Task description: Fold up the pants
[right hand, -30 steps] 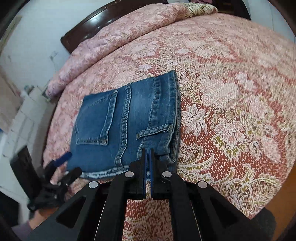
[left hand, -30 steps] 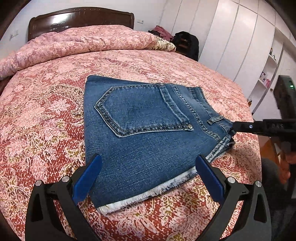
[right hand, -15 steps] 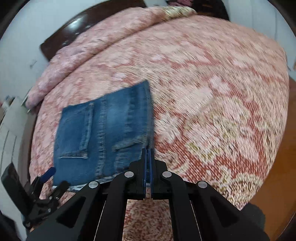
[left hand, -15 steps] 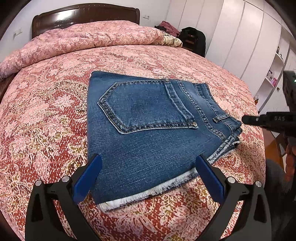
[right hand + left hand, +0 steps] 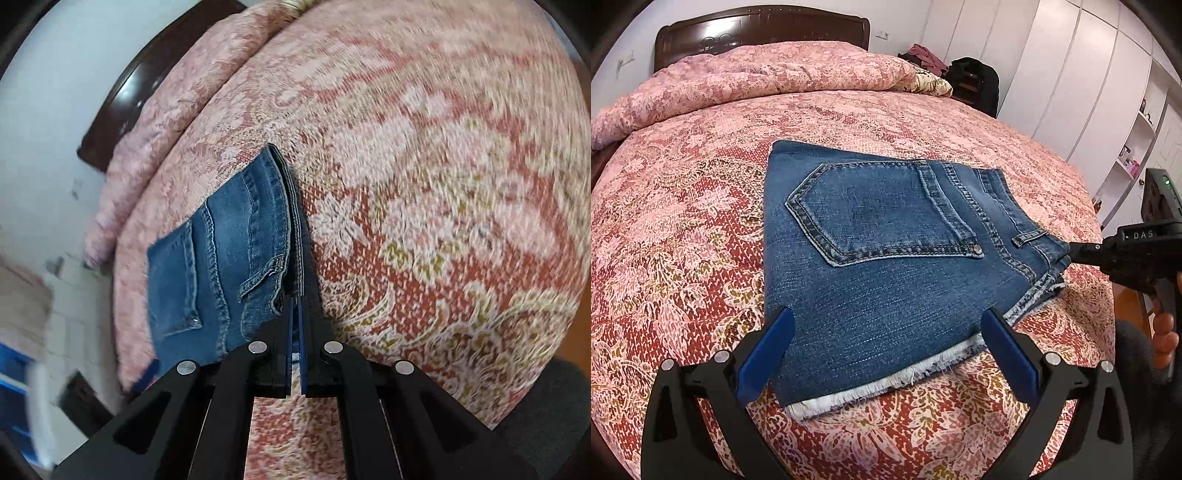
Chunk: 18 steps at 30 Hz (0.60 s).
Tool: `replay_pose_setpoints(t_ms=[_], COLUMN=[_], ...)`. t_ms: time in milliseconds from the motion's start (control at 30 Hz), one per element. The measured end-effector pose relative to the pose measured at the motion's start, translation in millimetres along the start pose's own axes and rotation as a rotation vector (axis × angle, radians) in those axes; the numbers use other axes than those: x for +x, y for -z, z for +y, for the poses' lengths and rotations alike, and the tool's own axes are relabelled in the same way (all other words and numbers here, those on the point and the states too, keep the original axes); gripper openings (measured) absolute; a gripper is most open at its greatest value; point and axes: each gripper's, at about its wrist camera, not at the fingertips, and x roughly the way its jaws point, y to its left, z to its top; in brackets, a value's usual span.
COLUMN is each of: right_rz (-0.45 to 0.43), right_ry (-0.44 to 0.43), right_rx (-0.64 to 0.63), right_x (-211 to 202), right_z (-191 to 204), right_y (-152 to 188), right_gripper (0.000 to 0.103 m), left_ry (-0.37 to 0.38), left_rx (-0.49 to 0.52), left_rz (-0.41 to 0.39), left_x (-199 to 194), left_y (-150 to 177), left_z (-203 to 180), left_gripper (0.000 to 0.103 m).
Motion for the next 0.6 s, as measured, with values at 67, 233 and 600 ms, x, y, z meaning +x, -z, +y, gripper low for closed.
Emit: replay_pose_setpoints(t_ms=[67, 233, 600], right_rz=[0.001, -0.008, 0.085], right_ry=[-0.029, -0.149, -0.141], right_rx=[0.046, 0.073, 0.036], right_x=[-3.0, -11.2, 17.6], right_z=[-6.2, -5.3, 19.4], right_y=[0.5, 5.9, -0.2], right_gripper=[0.065, 0.099, 0.071], left_ry=[0.003, 0.011, 0.012], left_rx=[-0.001, -0.002, 0.001], left_rz=[-0.001, 0.000, 0.000], left_x=[-0.3, 0.1, 0.8], left_y=[0.1, 0.8, 0.6], left_z=[0.9, 2.5, 1.6], left_gripper=[0.101, 0.101, 0.101])
